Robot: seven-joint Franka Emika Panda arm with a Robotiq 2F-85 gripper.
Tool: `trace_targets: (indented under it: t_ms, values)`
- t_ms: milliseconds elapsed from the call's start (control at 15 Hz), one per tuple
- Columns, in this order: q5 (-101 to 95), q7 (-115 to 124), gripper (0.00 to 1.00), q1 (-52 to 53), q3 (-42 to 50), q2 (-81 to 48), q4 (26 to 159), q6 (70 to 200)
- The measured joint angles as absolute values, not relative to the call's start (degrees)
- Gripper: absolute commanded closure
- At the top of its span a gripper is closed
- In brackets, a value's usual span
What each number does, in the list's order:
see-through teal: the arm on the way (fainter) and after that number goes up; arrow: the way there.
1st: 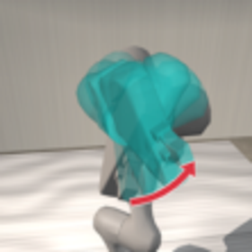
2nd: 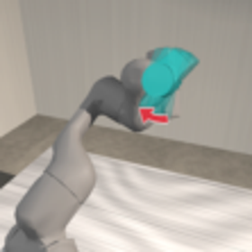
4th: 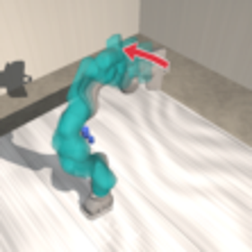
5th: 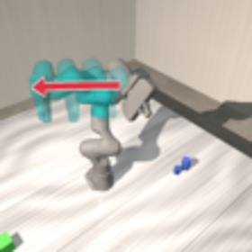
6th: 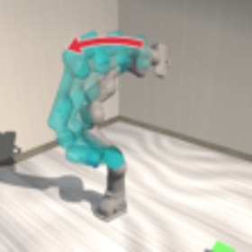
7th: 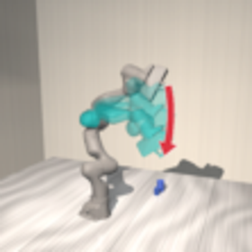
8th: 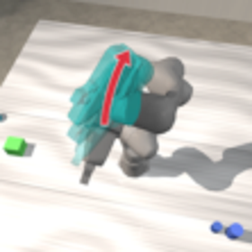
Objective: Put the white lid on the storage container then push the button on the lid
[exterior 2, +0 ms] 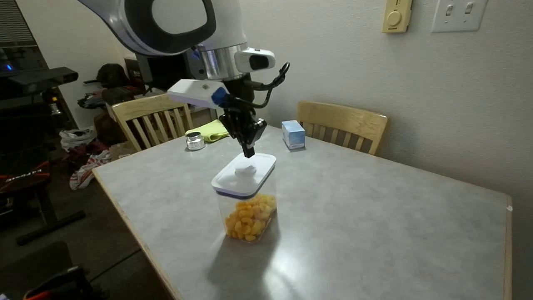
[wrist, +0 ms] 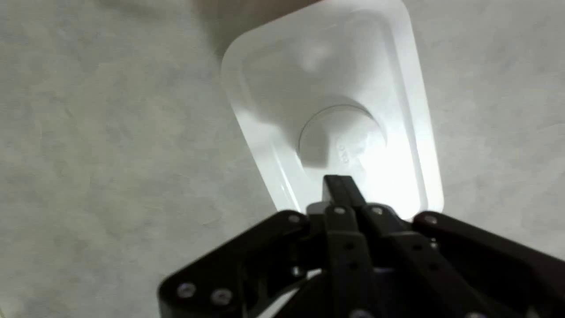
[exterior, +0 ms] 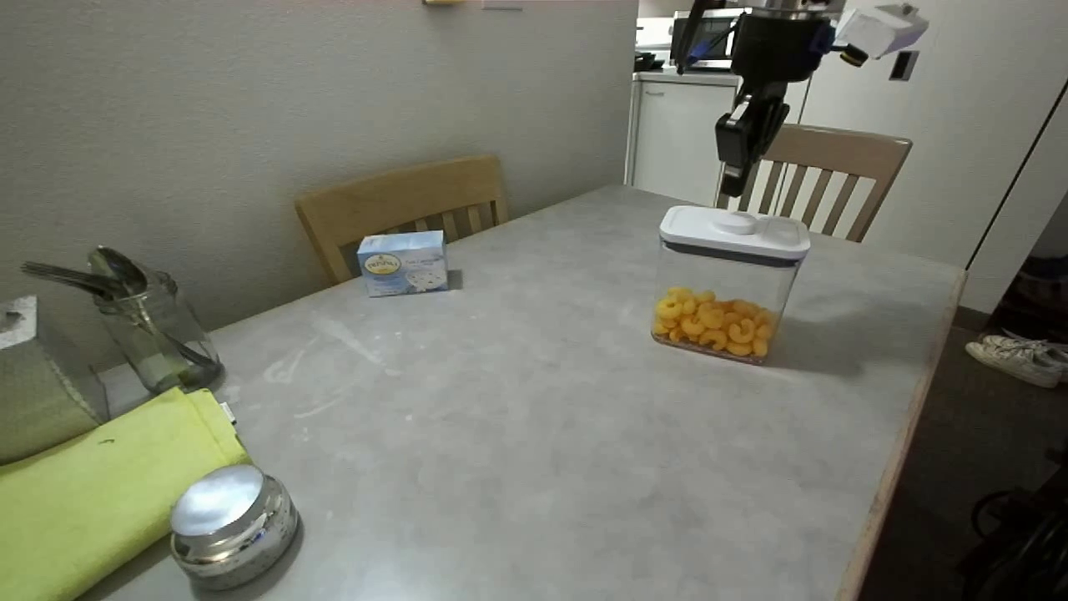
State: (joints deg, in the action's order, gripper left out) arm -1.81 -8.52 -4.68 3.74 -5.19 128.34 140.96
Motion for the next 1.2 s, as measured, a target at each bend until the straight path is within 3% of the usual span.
trace_targets:
  t_ms: [1200]
  values:
    - [13.11, -16.96, 1.0, -5.68, 3.57, -9.4, 127.71, 138.22]
